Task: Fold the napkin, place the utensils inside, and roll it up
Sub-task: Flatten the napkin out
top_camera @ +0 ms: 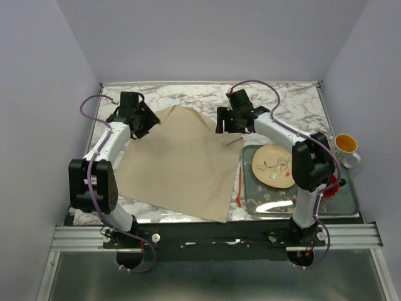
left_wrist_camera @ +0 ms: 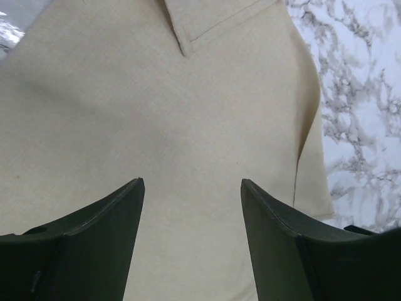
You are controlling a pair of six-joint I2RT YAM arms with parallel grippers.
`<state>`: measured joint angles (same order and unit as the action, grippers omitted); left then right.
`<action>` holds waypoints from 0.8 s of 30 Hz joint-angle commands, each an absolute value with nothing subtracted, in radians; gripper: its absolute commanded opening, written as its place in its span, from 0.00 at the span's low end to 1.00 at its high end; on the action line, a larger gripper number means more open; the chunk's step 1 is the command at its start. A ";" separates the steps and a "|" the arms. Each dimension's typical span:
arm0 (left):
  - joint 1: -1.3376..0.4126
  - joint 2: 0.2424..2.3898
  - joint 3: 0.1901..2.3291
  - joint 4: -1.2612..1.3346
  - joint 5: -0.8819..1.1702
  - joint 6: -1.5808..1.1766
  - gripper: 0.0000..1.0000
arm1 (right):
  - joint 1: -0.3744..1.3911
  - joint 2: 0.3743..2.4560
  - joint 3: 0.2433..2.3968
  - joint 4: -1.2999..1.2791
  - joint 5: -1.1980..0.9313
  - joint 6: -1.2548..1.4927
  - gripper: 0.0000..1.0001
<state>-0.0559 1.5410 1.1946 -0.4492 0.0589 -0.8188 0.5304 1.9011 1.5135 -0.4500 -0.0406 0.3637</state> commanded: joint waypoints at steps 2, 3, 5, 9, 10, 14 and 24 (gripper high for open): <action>-0.178 1.672 1.221 -0.440 0.104 -0.810 0.72 | 0.541 1.924 1.433 -0.476 -0.006 0.362 0.71; -0.222 1.683 1.216 -0.446 0.094 -0.808 0.72 | 0.538 1.916 1.418 -0.468 0.024 0.367 0.71; -0.254 1.697 1.191 -0.446 0.055 -0.807 0.73 | 0.525 1.901 1.375 -0.416 0.006 0.368 0.73; -0.279 1.700 1.103 -0.399 0.041 -0.833 0.74 | 0.512 1.919 1.347 -0.404 -0.071 0.419 0.73; -0.287 1.701 1.092 -0.394 0.037 -0.834 0.74 | 0.511 1.914 1.329 -0.385 -0.074 0.428 0.73; -0.305 1.695 1.036 -0.374 0.011 -0.839 0.74 | 0.502 1.919 1.293 -0.281 -0.080 0.463 0.70; -0.327 1.672 0.947 -0.336 -0.032 -0.859 0.74 | 0.454 1.986 1.302 -0.193 -0.138 0.676 0.61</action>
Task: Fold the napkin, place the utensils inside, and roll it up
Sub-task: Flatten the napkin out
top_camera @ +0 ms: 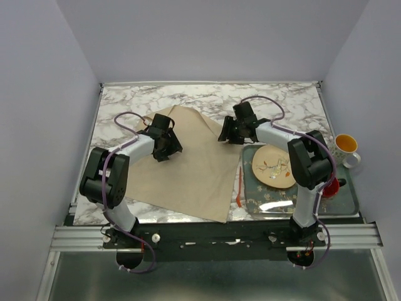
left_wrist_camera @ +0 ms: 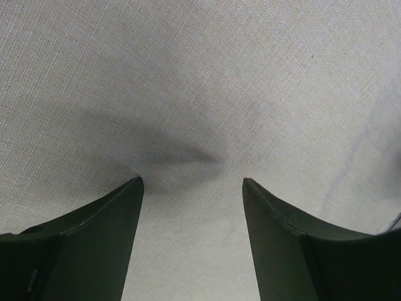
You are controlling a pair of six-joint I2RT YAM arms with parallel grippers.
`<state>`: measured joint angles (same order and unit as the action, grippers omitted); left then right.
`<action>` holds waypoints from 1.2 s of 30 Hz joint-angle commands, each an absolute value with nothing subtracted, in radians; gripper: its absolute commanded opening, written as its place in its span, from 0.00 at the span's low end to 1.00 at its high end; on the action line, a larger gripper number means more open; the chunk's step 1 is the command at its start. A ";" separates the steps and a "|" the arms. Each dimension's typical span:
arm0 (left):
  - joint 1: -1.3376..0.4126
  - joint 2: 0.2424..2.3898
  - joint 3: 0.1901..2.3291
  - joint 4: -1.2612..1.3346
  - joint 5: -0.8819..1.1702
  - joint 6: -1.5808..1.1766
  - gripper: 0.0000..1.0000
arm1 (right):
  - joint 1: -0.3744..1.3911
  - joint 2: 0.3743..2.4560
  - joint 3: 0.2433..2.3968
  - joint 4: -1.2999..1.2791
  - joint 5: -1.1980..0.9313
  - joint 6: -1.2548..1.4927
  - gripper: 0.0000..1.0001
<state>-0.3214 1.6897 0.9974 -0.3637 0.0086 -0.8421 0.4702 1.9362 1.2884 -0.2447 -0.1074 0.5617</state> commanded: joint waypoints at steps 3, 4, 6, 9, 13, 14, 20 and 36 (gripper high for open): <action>-0.327 1.664 0.934 -0.331 -0.031 -0.861 0.74 | 0.449 1.968 1.269 -0.189 -0.114 0.696 0.61; -0.327 1.663 0.930 -0.328 -0.028 -0.856 0.74 | 0.451 1.962 1.255 -0.183 -0.107 0.701 0.61; -0.327 1.658 0.927 -0.328 -0.025 -0.854 0.74 | 0.442 1.973 1.262 -0.158 -0.112 0.696 0.61; -0.327 1.658 0.927 -0.328 -0.015 -0.854 0.74 | 0.431 1.994 1.289 -0.184 -0.124 0.709 0.61; -0.327 1.643 0.927 -0.333 -0.026 -0.851 0.74 | 0.431 1.994 1.262 -0.179 -0.063 0.732 0.41; -0.327 1.641 0.925 -0.333 -0.026 -0.851 0.74 | 0.430 1.996 1.261 -0.192 -0.049 0.726 0.39; -0.327 1.635 0.911 -0.325 -0.021 -0.865 0.75 | 0.431 1.987 1.255 -0.209 0.063 0.713 0.28; -0.273 1.623 1.058 -0.347 0.040 -0.845 0.77 | 0.268 1.970 1.594 -0.189 -0.092 0.526 0.66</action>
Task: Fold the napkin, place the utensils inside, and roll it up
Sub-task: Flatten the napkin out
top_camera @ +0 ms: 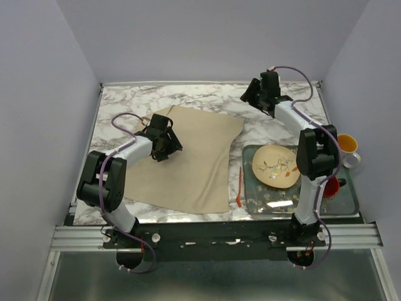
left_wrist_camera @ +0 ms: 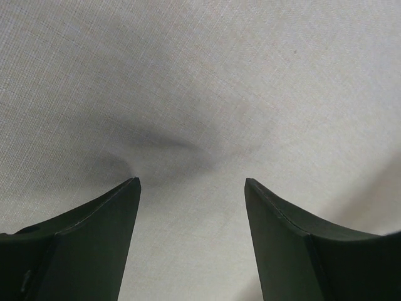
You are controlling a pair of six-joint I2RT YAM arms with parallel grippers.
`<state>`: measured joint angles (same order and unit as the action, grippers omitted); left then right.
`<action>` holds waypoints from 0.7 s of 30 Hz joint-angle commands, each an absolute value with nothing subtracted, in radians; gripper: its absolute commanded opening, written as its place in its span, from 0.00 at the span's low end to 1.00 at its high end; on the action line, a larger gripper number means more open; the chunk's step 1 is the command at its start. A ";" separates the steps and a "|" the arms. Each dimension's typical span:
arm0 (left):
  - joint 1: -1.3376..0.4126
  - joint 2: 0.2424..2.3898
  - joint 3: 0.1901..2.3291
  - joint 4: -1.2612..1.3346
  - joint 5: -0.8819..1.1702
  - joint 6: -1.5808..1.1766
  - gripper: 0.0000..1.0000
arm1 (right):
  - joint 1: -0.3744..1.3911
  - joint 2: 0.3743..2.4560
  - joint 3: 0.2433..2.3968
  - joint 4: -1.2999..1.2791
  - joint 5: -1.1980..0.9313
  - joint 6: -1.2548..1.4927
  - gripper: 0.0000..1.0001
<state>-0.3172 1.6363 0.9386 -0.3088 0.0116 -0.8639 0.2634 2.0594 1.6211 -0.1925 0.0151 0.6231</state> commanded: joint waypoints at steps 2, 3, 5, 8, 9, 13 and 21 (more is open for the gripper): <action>-0.243 1.649 1.115 -0.362 0.037 -0.830 0.74 | 0.285 1.909 1.502 -0.189 -0.153 0.511 0.67; -0.210 1.685 1.171 -0.368 0.038 -0.816 0.74 | 0.317 1.887 1.464 -0.189 -0.161 0.500 0.68; -0.181 1.721 1.228 -0.383 0.046 -0.798 0.74 | 0.359 1.832 1.381 -0.181 -0.163 0.439 0.70; -0.123 1.804 1.327 -0.405 0.031 -0.761 0.70 | 0.428 1.825 1.348 -0.184 -0.254 0.423 0.70; -0.108 1.854 1.374 -0.413 0.034 -0.755 0.67 | 0.463 1.825 1.326 -0.193 -0.261 0.443 0.69; -0.071 1.956 1.479 -0.416 0.038 -0.707 0.52 | 0.558 1.835 1.283 -0.170 -0.250 0.433 0.61; -0.040 2.011 1.522 -0.403 -0.048 -0.681 0.47 | 0.604 1.881 1.230 -0.121 -0.313 0.483 0.56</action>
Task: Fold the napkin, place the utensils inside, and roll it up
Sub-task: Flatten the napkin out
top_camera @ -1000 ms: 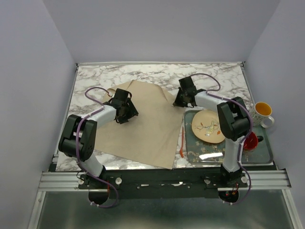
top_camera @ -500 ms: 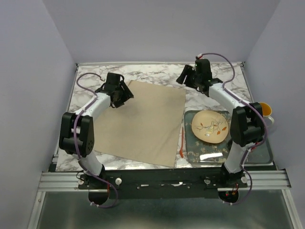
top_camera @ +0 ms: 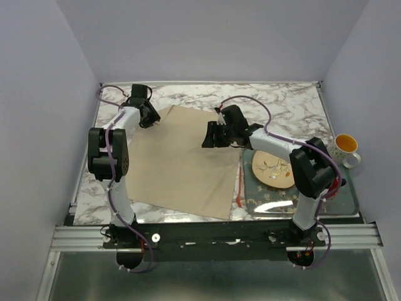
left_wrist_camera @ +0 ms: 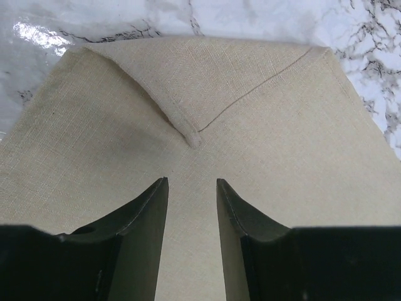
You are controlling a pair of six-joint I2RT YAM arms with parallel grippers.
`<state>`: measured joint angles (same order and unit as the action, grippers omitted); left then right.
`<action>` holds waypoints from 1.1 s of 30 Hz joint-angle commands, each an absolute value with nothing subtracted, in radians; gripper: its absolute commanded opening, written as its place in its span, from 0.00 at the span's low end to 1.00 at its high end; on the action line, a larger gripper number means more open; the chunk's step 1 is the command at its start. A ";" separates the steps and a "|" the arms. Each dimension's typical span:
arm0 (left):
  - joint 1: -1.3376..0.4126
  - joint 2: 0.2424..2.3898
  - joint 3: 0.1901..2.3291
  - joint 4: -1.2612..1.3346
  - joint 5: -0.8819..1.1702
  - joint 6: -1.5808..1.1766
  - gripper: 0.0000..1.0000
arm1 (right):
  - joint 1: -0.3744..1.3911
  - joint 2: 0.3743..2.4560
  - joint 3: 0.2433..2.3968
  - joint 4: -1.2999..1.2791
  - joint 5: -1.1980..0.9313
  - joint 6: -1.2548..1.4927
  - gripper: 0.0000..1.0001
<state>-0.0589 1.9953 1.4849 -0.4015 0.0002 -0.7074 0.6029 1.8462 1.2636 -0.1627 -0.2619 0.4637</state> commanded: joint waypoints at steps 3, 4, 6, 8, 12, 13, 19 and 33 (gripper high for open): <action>-0.008 2.029 1.496 -0.374 0.000 -0.724 0.48 | 0.604 1.888 1.207 -0.114 -0.327 0.497 0.57; 0.020 2.031 1.482 -0.330 0.002 -0.733 0.49 | 0.604 1.887 1.200 -0.106 -0.336 0.500 0.57; 0.034 2.049 1.471 -0.290 0.067 -0.747 0.51 | 0.603 1.884 1.187 -0.097 -0.344 0.497 0.57; 0.040 2.074 1.491 -0.262 0.107 -0.741 0.52 | 0.603 1.885 1.183 -0.094 -0.357 0.495 0.57; 0.043 2.120 1.525 -0.230 0.155 -0.749 0.53 | 0.603 1.885 1.164 -0.074 -0.370 0.497 0.57; 0.043 2.120 1.522 -0.206 0.163 -0.756 0.53 | 0.604 1.885 1.160 -0.072 -0.368 0.497 0.57; 0.044 2.137 1.513 -0.173 0.184 -0.805 0.53 | 0.604 1.891 1.166 -0.071 -0.379 0.497 0.57; 0.074 2.177 1.508 -0.066 0.264 -0.931 0.29 | 0.603 1.917 1.151 -0.078 -0.388 0.496 0.41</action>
<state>0.0559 2.1555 1.4986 -0.1326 0.2146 -0.8711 0.6014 1.8984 1.1713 -0.0898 -0.3641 0.4992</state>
